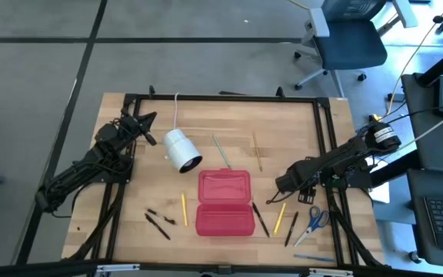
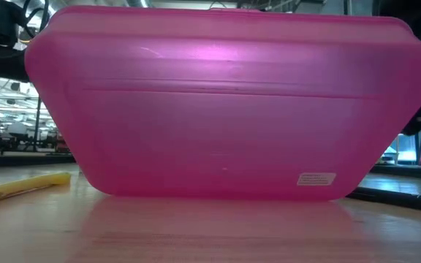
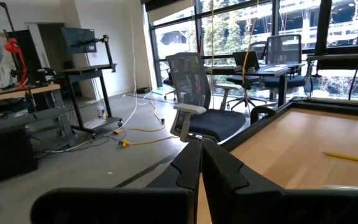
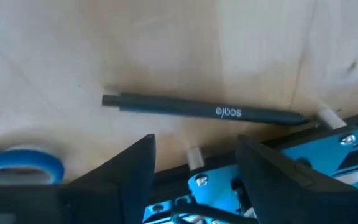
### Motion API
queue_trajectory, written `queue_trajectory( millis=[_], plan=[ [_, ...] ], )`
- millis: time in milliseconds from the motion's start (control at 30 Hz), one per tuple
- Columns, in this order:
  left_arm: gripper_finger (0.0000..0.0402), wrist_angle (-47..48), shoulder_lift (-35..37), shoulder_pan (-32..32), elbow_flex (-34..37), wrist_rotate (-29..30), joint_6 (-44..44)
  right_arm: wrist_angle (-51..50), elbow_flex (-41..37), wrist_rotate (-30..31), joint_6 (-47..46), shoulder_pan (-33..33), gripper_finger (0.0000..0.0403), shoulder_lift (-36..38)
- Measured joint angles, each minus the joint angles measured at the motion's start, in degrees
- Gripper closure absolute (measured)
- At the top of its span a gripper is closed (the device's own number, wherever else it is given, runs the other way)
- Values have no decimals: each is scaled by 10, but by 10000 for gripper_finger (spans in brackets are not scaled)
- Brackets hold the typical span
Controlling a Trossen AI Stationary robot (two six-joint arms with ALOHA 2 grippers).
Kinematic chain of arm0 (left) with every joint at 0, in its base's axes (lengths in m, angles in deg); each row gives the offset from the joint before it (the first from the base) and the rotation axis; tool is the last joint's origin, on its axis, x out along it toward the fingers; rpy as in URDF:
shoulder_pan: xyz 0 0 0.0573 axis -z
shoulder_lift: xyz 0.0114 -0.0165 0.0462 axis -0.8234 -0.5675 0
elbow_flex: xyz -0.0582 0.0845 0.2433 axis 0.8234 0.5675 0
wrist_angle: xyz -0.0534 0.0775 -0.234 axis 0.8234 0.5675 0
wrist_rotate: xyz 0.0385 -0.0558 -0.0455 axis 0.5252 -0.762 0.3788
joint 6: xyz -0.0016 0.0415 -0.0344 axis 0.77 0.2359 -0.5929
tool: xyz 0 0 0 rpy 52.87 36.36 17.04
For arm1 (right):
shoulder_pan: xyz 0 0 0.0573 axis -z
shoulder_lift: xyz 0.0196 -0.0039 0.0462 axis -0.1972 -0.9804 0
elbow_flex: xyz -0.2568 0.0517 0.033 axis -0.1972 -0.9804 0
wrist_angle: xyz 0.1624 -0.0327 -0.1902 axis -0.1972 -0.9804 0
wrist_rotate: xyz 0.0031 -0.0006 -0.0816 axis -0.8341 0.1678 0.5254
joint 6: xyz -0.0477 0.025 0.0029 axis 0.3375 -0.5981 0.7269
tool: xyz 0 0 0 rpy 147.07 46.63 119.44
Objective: Pick & place school supplies into a supply box
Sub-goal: Put the black pen into the pink supply box
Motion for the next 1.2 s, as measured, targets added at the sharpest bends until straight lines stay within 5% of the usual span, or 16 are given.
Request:
queue_trajectory(
  millis=[533,1000,1200],
  plan=[
    [391,0,0,0,0,0,0,57,1,23,69,2,183,-69],
    [392,0,0,0,0,0,0,71,1,32,88,34,295,-70],
    [389,0,0,0,0,0,1,76,9,50,89,45,314,-70]
  ],
)
